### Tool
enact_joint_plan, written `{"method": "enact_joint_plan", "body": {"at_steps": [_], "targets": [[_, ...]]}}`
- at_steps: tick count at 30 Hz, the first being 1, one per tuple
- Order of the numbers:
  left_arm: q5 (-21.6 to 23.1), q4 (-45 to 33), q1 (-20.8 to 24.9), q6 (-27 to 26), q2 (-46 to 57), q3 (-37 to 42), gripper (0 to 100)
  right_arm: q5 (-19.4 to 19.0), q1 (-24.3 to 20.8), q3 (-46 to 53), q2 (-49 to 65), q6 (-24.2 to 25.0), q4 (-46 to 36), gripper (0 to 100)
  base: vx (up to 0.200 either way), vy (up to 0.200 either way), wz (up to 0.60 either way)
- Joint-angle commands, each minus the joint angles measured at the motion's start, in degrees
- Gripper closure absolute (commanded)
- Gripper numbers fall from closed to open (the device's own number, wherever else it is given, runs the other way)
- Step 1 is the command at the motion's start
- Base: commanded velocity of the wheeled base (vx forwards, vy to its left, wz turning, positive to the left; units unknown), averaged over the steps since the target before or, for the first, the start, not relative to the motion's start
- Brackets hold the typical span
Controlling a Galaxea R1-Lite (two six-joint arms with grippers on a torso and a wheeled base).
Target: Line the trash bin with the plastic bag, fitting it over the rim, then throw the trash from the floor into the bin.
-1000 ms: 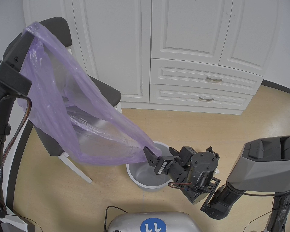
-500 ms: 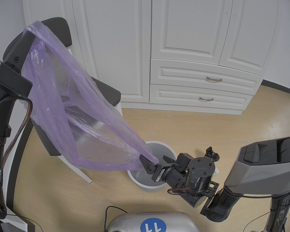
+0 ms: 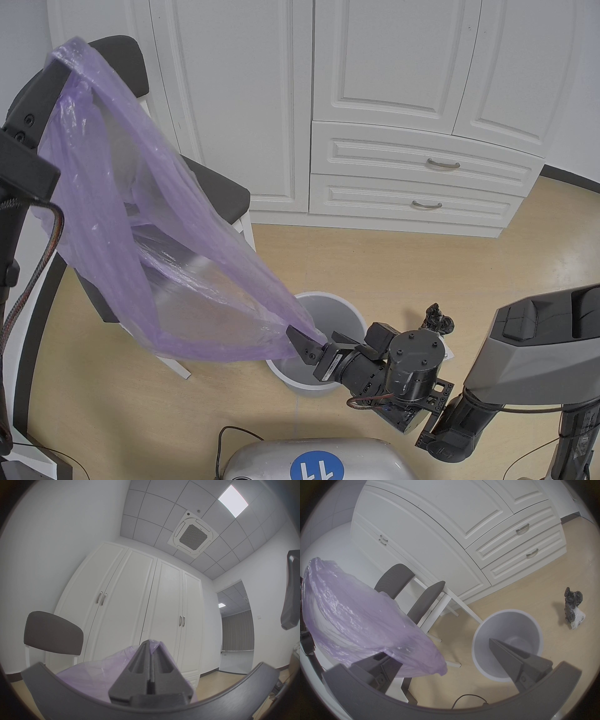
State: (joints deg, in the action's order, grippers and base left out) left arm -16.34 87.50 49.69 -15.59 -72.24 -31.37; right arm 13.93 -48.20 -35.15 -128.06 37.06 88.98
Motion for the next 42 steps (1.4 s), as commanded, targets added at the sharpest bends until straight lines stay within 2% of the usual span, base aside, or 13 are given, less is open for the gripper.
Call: {"method": "enact_joint_plan", "body": {"at_steps": [1,31,32,42], "targets": [[0.0,0.0,0.1,0.0,0.1,-0.1,100,-0.1,-0.1,0.0,0.2,0.1,1.0,0,0.000,0.000,0.00],[0.0,0.0,0.6,0.1,-0.6,-0.3,100,0.5,-1.1,-0.5,0.9,0.3,1.0,0,0.000,0.000,0.00],[0.0,0.0,0.6,0.1,-0.6,-0.2,100,0.5,-1.1,-0.6,0.8,0.3,1.0,100,0.000,0.000,0.00],[0.0,-0.1,0.6,0.1,-0.8,0.1,100,0.6,-0.8,-0.4,2.2,0.0,1.0,100,0.000,0.000,0.00]]}}
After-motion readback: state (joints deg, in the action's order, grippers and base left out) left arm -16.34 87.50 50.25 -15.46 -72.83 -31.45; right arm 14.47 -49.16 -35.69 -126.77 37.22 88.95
